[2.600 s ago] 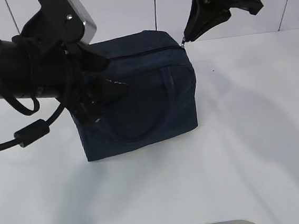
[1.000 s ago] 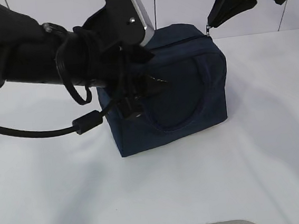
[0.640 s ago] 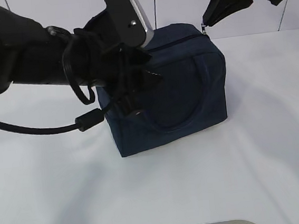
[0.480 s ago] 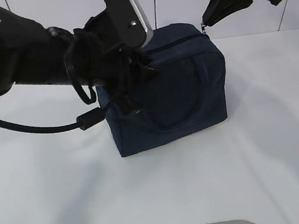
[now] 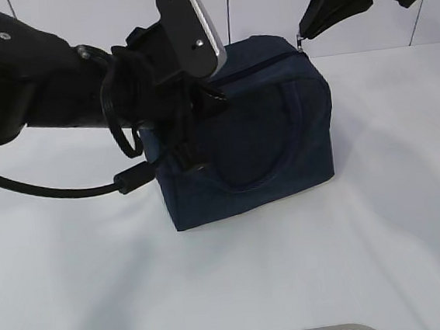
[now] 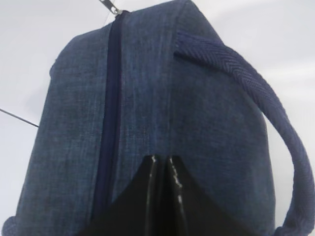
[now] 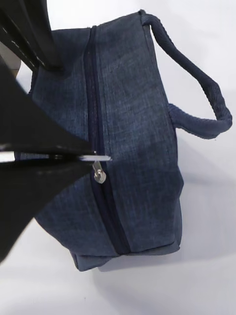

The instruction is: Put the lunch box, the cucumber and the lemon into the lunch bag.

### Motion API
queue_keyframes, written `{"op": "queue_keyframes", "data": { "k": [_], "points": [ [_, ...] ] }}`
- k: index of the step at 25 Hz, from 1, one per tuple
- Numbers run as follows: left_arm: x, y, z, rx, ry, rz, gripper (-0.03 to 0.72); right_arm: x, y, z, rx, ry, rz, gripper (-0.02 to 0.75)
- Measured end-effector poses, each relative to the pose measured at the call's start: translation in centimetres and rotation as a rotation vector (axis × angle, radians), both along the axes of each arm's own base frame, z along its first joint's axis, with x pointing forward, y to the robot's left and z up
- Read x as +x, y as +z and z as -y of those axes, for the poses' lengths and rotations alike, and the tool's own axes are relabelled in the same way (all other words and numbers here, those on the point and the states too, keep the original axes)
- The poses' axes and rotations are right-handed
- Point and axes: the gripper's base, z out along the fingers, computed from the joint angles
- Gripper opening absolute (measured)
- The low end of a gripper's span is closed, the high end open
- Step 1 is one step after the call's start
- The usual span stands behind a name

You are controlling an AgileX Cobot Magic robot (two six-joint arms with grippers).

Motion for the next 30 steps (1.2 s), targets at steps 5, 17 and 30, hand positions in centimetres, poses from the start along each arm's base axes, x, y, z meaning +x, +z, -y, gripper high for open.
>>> {"op": "queue_keyframes", "data": {
  "k": [5,17,30],
  "points": [
    [0.01,-0.01,-0.02,0.019,-0.012,0.017,-0.007,0.03,-0.07,0.15,-0.019,-0.002,0.003,0.005],
    [0.3,0.14,-0.2,0.027,0.013,0.05,-0.008,0.16,-0.34,0.77,-0.1,-0.022,0.011,0.005],
    [0.66,-0.14,-0.69,0.039,0.074,0.088,-0.008,0.16,-0.34,0.78,-0.083,-0.069,-0.012,0.004]
  ]
}}
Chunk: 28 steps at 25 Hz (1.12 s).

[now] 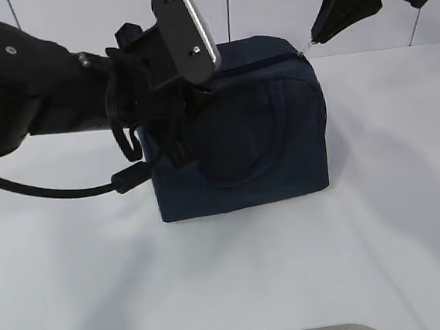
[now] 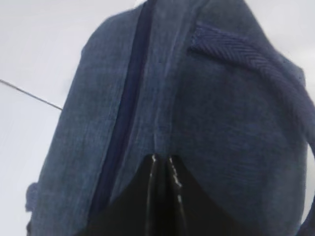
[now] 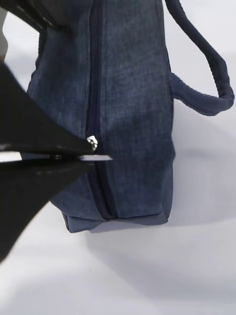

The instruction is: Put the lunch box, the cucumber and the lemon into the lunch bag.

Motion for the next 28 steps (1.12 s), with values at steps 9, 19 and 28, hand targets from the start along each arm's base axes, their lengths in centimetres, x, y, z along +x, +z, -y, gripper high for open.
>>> {"op": "queue_keyframes", "data": {
  "k": [9,19,28],
  "points": [
    [-0.3,-1.5,-0.9,0.039,0.062,0.011,-0.009,-0.1,0.1,-0.4,0.077,-0.088,-0.054,0.005],
    [-0.2,-1.3,-1.2,0.031,0.096,0.03,-0.009,-0.2,0.4,-1.0,0.205,-0.197,-0.128,0.005],
    [-0.2,-1.2,-1.3,0.01,0.118,0.014,-0.009,-0.3,0.5,-1.2,0.261,-0.267,-0.17,0.005]
  ]
}}
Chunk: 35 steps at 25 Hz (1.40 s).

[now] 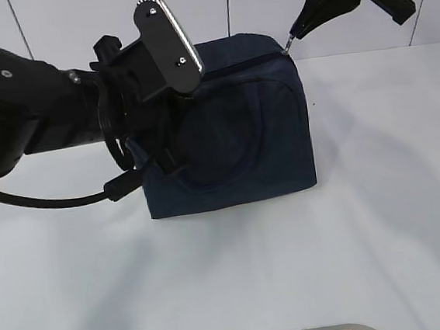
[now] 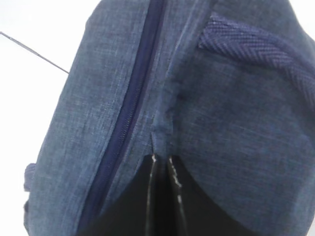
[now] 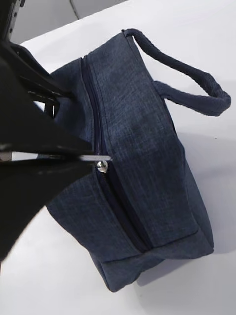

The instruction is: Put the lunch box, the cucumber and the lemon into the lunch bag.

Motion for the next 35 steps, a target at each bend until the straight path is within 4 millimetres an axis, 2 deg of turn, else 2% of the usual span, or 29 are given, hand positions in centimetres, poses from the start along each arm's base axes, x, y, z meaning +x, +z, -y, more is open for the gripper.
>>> {"op": "queue_keyframes", "data": {
  "k": [12,35],
  "points": [
    [0.2,0.1,-0.3,-0.025,0.054,0.001,-0.009,0.0,0.0,0.0,0.021,-0.029,-0.018,0.005],
    [0.6,0.2,-1.2,-0.031,0.183,0.029,-0.009,0.4,-0.7,0.6,-0.07,0.01,0.008,0.005]
  ]
}}
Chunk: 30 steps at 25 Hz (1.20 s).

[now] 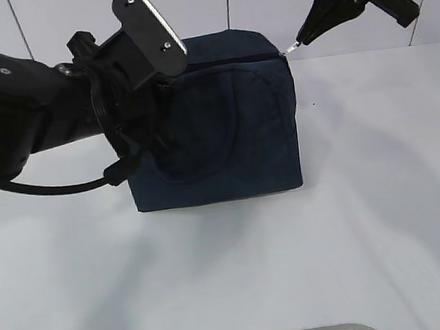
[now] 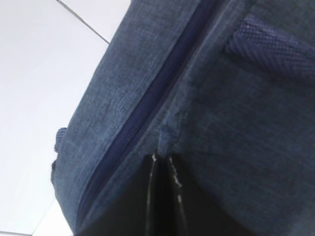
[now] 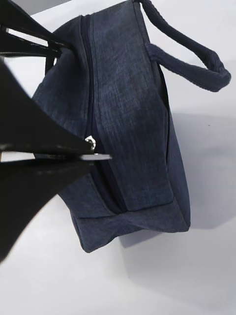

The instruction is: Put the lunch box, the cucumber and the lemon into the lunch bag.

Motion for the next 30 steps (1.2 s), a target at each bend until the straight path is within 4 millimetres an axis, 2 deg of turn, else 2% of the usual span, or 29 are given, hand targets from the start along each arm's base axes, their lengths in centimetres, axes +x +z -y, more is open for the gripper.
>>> {"op": "queue_keyframes", "data": {
  "k": [24,30],
  "points": [
    [0.3,-0.1,-1.2,0.001,0.154,-0.001,-0.01,3.0,-7.0,-0.2,-0.04,0.112,-0.098,0.005],
    [0.3,-0.1,-1.6,0.014,0.191,0.004,-0.01,4.0,-9.3,-1.0,0.054,0.164,-0.126,0.005]
  ]
}}
